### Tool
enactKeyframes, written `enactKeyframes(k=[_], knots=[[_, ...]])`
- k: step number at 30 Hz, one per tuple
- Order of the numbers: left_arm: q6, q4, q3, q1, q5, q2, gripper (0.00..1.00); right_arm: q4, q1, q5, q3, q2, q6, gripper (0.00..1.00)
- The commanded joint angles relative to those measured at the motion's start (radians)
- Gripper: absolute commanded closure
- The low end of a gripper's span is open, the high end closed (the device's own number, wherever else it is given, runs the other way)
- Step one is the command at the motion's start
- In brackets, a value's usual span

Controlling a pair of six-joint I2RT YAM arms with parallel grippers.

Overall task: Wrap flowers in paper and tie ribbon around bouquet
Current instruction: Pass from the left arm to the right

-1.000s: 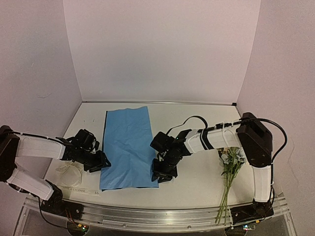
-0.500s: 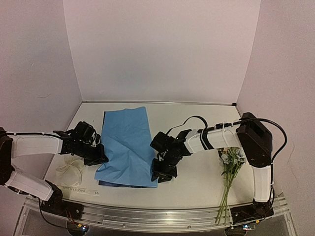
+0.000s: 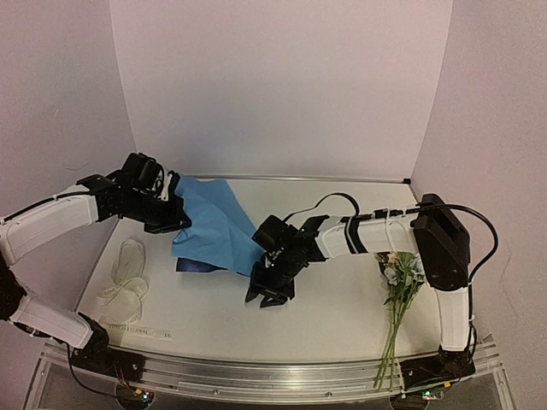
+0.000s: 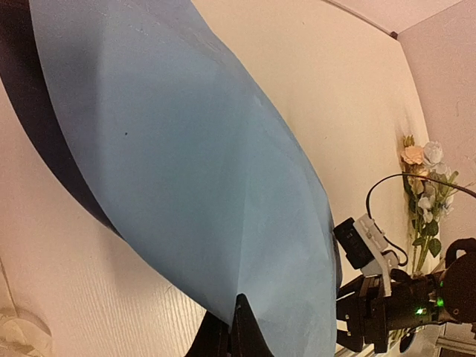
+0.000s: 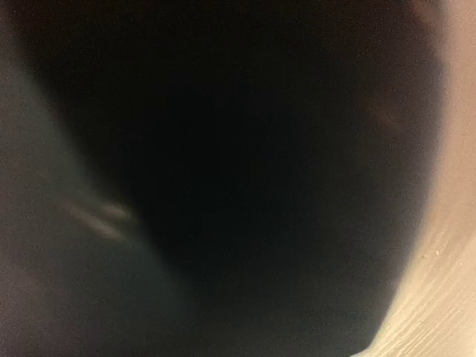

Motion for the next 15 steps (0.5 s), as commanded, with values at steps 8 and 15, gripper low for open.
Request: enactKeyframes(k=[8, 15], knots=[[-0.016, -0.152, -0.002, -0.002, 0.061, -0.005, 1.0, -0.147, 0.084, 0.2, -0.117, -0.242, -0.339, 0.44], [-0.182, -0.096, -0.053, -0.003, 0.174, 0.008, 1.0, -0.238, 0.215, 0.496, -0.076, -0.381, -0.79, 0.26]])
